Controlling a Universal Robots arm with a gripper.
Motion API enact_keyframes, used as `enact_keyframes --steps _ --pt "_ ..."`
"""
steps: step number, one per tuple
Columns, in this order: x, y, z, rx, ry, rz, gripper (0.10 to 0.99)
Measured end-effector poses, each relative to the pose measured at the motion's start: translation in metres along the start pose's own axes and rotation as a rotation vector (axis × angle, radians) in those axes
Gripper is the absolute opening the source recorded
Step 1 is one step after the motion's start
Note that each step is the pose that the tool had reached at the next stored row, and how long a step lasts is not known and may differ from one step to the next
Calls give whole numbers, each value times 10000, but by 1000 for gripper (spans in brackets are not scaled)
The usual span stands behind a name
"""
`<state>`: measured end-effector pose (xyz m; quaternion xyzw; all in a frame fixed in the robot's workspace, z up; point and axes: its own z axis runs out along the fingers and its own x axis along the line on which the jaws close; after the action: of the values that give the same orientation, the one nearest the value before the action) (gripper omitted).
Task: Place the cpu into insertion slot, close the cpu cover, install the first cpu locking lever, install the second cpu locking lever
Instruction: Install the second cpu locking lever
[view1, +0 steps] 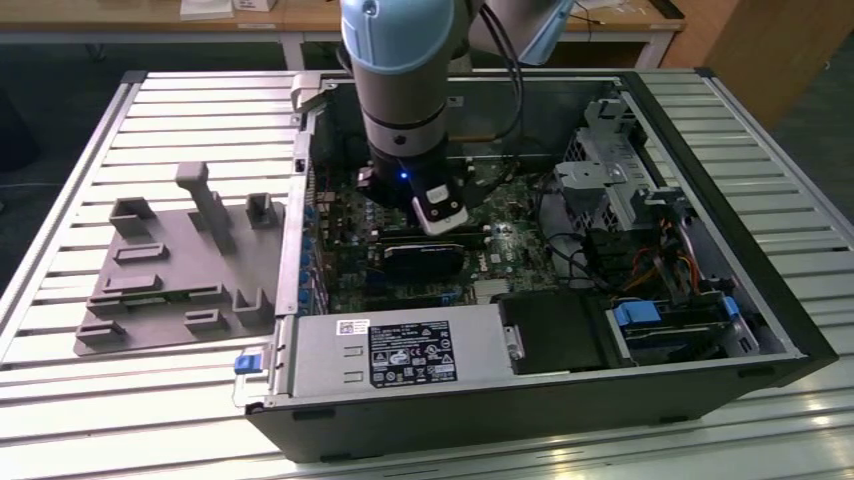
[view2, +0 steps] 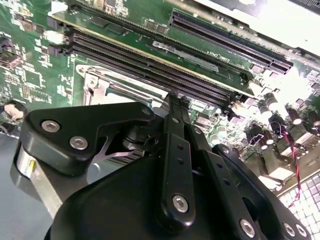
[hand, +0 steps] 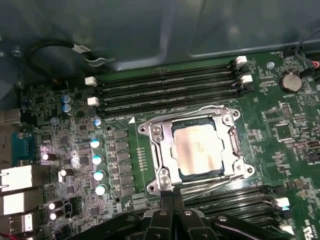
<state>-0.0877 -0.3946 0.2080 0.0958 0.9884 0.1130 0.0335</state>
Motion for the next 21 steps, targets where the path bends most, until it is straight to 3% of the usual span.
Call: enact_keyframes --steps 8,21 --pt "9 -92 22 -339 68 5 106" --pt "33 -205 82 -1348 262 65 106"
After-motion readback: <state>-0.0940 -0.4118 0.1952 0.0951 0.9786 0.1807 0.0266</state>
